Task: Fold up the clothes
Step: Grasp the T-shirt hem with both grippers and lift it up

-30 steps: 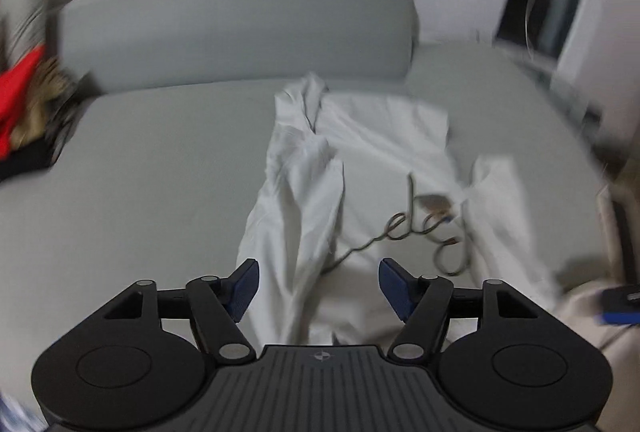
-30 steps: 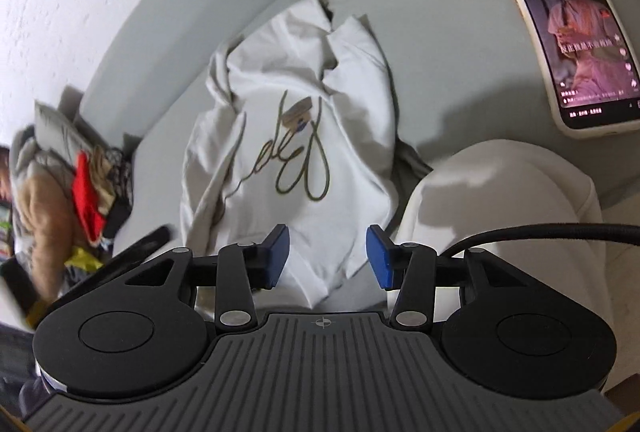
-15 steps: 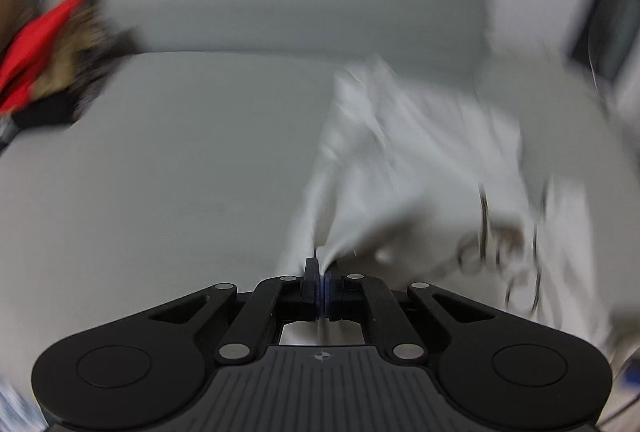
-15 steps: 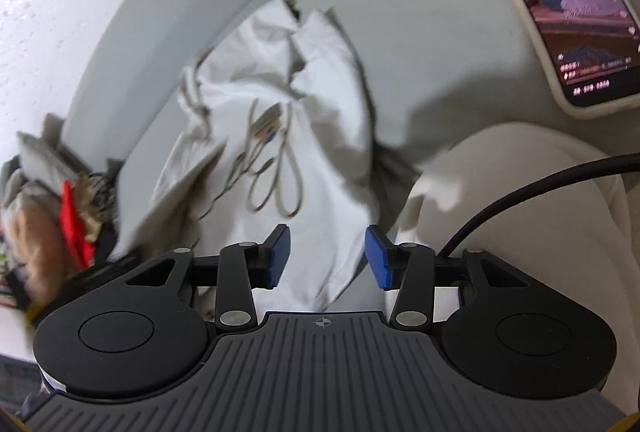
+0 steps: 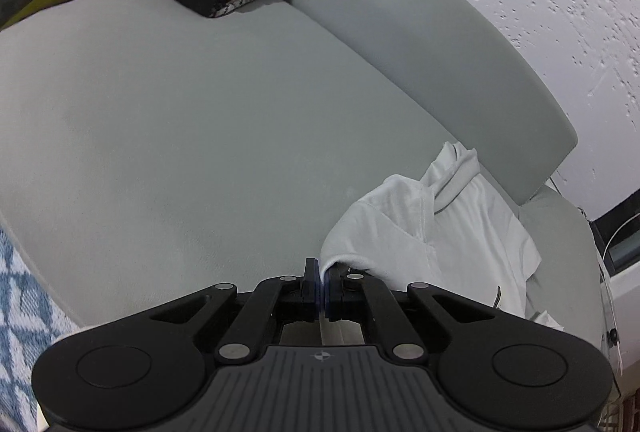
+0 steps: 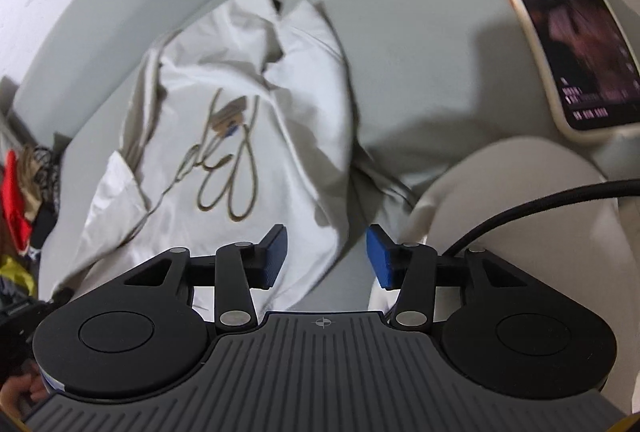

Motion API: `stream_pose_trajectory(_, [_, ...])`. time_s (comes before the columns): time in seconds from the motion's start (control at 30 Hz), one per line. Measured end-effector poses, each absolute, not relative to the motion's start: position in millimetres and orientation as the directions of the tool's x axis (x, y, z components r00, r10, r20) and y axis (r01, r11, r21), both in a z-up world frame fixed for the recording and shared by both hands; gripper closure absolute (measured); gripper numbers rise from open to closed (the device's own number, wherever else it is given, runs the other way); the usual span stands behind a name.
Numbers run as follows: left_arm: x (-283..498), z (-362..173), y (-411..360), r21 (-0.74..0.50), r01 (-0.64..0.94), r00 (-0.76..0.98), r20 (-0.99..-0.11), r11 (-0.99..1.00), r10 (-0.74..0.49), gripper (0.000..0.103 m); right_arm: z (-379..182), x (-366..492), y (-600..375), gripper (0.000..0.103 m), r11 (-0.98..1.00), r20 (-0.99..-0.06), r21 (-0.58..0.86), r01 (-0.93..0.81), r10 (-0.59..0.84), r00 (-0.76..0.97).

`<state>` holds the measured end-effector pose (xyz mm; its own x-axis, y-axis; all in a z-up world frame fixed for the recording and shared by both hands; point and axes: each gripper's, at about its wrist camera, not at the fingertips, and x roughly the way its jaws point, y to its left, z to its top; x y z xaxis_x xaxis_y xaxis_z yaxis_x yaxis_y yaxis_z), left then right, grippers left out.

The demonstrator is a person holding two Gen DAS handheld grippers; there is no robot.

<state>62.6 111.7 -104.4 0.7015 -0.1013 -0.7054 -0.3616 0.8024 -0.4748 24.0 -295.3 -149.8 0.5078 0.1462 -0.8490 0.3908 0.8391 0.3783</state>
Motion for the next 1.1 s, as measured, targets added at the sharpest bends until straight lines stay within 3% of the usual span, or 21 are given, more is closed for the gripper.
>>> stream_pose_trajectory(0.23, [66, -101, 114, -0.446, -0.373, 0.697, -0.713, 0.813, -0.071, 0.101, -188, 40, -298, 0.056, 0.782, -0.867, 0.413, 0.467, 0.181, 0.464])
stream_pose_trajectory(0.33, [66, -108, 115, -0.445, -0.380, 0.687, -0.723, 0.811, -0.074, 0.101, -197, 37, -302, 0.053, 0.744, -0.806, 0.490, 0.454, 0.188, 0.562])
stream_pose_trajectory(0.43, [66, -115, 118, -0.448, -0.388, 0.674, -0.734, 0.805, -0.083, 0.101, -199, 31, -297, 0.072, 0.785, -0.789, 0.468, 0.405, 0.165, 0.592])
stream_pose_trajectory(0.53, [65, -119, 122, -0.457, -0.393, 0.661, -0.744, 0.798, -0.100, 0.101, -193, 24, -297, 0.102, 0.794, -0.767, 0.484, 0.368, 0.182, 0.616])
stream_pose_trajectory(0.67, [66, -105, 129, -0.566, -0.364, 0.659, -0.718, 0.739, -0.225, 0.102, -163, 28, -314, 0.102, 0.709, -0.714, 0.597, 0.374, 0.257, 0.652])
stream_pose_trajectory(0.77, [73, -72, 138, -0.717, -0.300, 0.704, -0.611, 0.629, -0.361, 0.103, -122, 39, -334, 0.102, 0.598, -0.609, 0.727, 0.338, 0.334, 0.719])
stream_pose_trajectory(0.9, [77, 2, 147, -0.888, -0.125, 0.795, -0.356, 0.442, -0.491, 0.103, -30, 49, -354, 0.102, 0.534, -0.422, 0.824, 0.188, 0.358, 0.833])
stream_pose_trajectory(1.0, [59, 77, 151, -0.924, 0.087, 0.862, -0.118, 0.372, -0.493, 0.103, 60, 29, -361, 0.102, 0.564, -0.230, 0.826, 0.001, 0.334, 0.914])
stream_pose_trajectory(1.1, [26, 139, 154, -0.898, 0.272, 0.894, 0.105, 0.344, -0.435, 0.103, 136, -14, -362, 0.102, 0.602, 0.020, 0.776, -0.189, 0.276, 0.961])
